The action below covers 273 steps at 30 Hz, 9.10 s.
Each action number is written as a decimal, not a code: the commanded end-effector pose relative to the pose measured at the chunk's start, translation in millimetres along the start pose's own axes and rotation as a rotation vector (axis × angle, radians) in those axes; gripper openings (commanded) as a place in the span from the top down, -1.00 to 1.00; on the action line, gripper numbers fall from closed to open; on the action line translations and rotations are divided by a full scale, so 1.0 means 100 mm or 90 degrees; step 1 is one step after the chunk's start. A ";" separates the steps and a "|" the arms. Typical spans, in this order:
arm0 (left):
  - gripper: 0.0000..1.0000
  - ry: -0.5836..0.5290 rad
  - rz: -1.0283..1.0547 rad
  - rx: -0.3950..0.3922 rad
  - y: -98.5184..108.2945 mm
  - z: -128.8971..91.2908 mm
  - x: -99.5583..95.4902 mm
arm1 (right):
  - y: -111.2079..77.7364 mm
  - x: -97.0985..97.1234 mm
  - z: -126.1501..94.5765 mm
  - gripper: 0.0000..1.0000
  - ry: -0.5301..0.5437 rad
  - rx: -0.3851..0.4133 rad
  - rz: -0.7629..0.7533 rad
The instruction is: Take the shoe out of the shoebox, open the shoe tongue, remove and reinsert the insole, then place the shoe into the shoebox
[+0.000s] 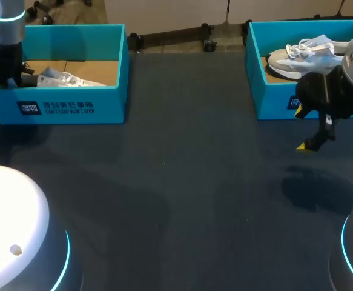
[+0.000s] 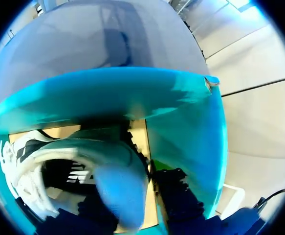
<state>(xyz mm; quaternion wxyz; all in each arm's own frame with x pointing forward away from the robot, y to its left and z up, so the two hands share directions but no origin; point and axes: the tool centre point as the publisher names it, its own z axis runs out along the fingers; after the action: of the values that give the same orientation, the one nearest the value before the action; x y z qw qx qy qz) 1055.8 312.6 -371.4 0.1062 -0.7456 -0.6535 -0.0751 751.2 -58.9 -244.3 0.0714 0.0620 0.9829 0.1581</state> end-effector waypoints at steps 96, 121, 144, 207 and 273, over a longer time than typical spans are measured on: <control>-1.00 -0.204 -0.223 0.043 -1.04 -1.58 0.10 | -1.00 -1.89 -0.33 -1.00 -0.093 0.095 0.223; -1.00 -0.227 -0.334 0.007 -1.41 -1.47 -0.23 | -1.27 -2.08 -0.20 -1.00 -0.112 0.191 0.498; -1.00 -0.237 -0.340 0.012 -1.43 -1.47 -0.24 | -1.56 -3.13 -0.36 -1.00 -0.249 0.152 0.924; -1.00 -0.237 -0.340 0.012 -1.43 -1.47 -0.24 | -2.16 -4.31 0.24 0.09 -0.257 0.218 1.067; -1.00 -0.237 -0.340 0.012 -1.43 -1.47 -0.24 | -2.75 -4.38 0.88 0.11 -0.282 0.339 1.065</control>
<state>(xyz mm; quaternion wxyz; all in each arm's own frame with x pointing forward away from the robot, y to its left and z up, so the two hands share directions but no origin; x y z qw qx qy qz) 916.8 270.0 -226.3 -0.0301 -0.5475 -0.8351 0.0447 1166.0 -354.3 -357.4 0.1045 0.7992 0.5853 -0.0884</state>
